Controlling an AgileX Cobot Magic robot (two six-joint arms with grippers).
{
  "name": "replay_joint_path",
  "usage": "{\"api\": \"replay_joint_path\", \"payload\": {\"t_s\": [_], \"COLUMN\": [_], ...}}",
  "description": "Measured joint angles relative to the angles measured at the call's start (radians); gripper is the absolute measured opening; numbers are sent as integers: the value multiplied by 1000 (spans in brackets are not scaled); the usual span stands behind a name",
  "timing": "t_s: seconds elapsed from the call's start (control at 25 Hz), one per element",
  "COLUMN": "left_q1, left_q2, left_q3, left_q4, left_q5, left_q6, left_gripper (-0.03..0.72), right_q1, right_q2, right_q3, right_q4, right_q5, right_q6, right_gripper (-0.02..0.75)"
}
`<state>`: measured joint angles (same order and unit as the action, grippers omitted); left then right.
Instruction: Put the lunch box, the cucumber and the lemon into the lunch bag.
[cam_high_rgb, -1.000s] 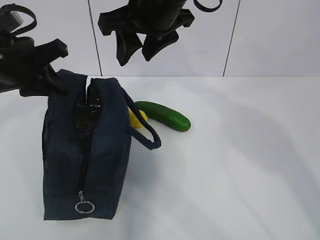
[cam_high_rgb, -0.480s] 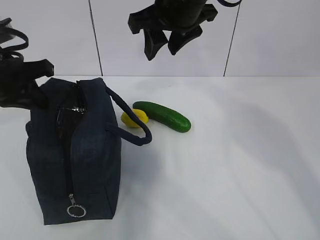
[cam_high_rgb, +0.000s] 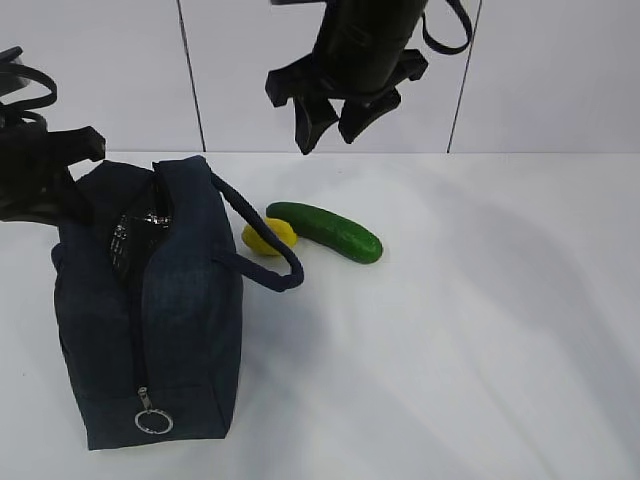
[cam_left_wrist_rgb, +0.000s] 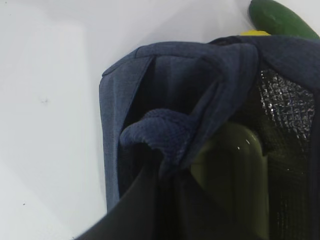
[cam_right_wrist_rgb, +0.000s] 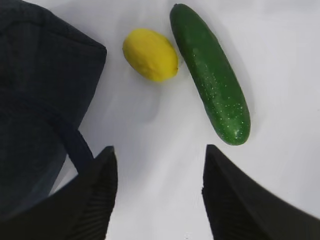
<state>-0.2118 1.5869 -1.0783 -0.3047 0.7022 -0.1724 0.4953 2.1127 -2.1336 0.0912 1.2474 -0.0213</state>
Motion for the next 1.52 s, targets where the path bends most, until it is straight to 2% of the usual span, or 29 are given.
{"api": "replay_joint_path", "payload": {"t_s": [0.16,0.28,0.64,0.96,1.16,1.28,1.36,1.52], "left_q1": [0,2,2,2,2,2,2,2], "left_q2": [0,-2,-63,-78,-79,-79,-79,-79], "left_q3": [0,0,6,10,11,13,13,15], "left_q4": [-10,-67,-218,-246,-257,-266,-274,-293], "left_q5": [0,2,18,24,24,20,16,10], "left_q6": [5,66,172,187,187,187,187,187], "left_gripper": [8,8,7,6,6,6,6,6], "right_q1": [-7,-28,-152,-182,-182,-182,-182,-182], "right_q2": [31,47,68,107,169,188,191,191], "right_q3": [2,2,2,2,2,2,2,2], "right_q4": [2,26,167,257,258,253,216,152], "right_q5": [0,0,-2,-2,-4,-6,-6,-6], "right_q6": [-30,-50,-170,-325,-426,-508,-555,-645], "right_gripper": [435,435,435,435,446,503,538,558]}}
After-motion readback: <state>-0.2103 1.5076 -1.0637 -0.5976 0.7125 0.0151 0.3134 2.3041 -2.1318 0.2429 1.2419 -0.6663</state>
